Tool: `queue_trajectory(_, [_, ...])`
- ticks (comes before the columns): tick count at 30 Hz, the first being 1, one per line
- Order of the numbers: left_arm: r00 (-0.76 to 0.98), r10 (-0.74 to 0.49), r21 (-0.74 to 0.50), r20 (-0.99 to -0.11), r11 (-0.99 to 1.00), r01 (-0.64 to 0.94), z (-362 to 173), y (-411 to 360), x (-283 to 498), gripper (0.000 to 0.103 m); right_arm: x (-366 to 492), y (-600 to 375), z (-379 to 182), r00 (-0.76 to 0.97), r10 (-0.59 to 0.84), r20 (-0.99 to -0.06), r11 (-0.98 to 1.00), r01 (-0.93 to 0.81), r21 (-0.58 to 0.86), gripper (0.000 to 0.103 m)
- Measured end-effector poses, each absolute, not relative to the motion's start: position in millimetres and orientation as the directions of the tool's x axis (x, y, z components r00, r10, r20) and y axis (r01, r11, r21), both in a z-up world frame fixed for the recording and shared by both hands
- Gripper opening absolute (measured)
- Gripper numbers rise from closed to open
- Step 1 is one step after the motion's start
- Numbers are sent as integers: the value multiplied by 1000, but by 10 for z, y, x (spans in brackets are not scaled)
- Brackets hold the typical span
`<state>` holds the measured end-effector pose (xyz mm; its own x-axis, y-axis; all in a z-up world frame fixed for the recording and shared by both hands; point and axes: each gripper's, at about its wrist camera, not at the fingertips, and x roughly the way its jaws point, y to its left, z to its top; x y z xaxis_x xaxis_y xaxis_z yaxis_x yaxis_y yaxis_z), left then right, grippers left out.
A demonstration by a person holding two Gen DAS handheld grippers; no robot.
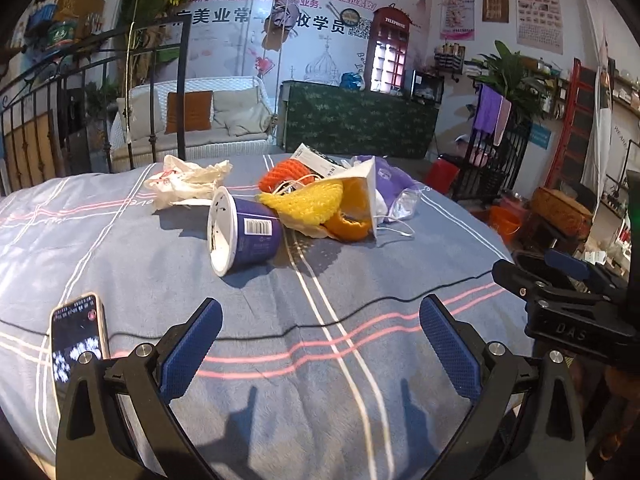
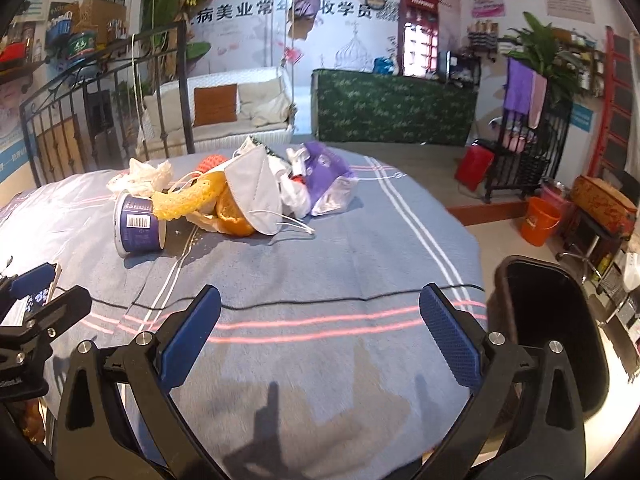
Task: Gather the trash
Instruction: 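Grasp the purple-and-white paper cup with the left tool while the right tool grasps the white mask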
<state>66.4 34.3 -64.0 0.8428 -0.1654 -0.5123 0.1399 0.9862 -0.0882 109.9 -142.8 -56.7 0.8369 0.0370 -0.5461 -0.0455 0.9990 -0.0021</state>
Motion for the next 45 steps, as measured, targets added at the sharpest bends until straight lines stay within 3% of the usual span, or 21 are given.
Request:
queue_trajectory(3, [842,-143,-40,-520,989,143,-603,355,782,98,1291,-1357,-584,812,65,-580,997,-72,11,98])
queue_trajectory(11, [817,-156,-64,-556,987,146,-570,569,1321,97,1696,-1221,-615,764,129,-632,991,-125,51,98])
queue_trajectory(20, [745,-152,-54,-649,987,154,-754,631,1864,72,1945,-1166,-595,747,139,-650,988,-154,34,98])
queue_trajectory(28, [725,-180,-88,-665,983,164,-807,632,1957,68,2087,-1122,-664,727,146,-671,985,-171,28,98])
queue_trajectory(30, [715,-192,-100,-672,981,169,-819,627,1971,61,2126,-1107,-672,722,147,-676,985,-171,32,98])
queue_trajectory(32, [716,-186,-101,-673,982,159,-819,631,1970,41,2159,-1088,-664,724,147,-674,985,-172,30,98])
queue_trajectory(35, [718,-199,-112,-667,979,168,-806,645,1961,27,2196,-1073,-653,726,146,-672,985,-171,29,98])
queue_trajectory(41, [732,-235,-155,-640,972,177,-769,683,1879,10,2294,-1023,-599,730,153,-666,984,-176,32,98])
queue_trajectory(45, [736,-255,-179,-627,967,182,-754,694,1831,9,2406,-974,-601,719,163,-675,982,-184,41,98])
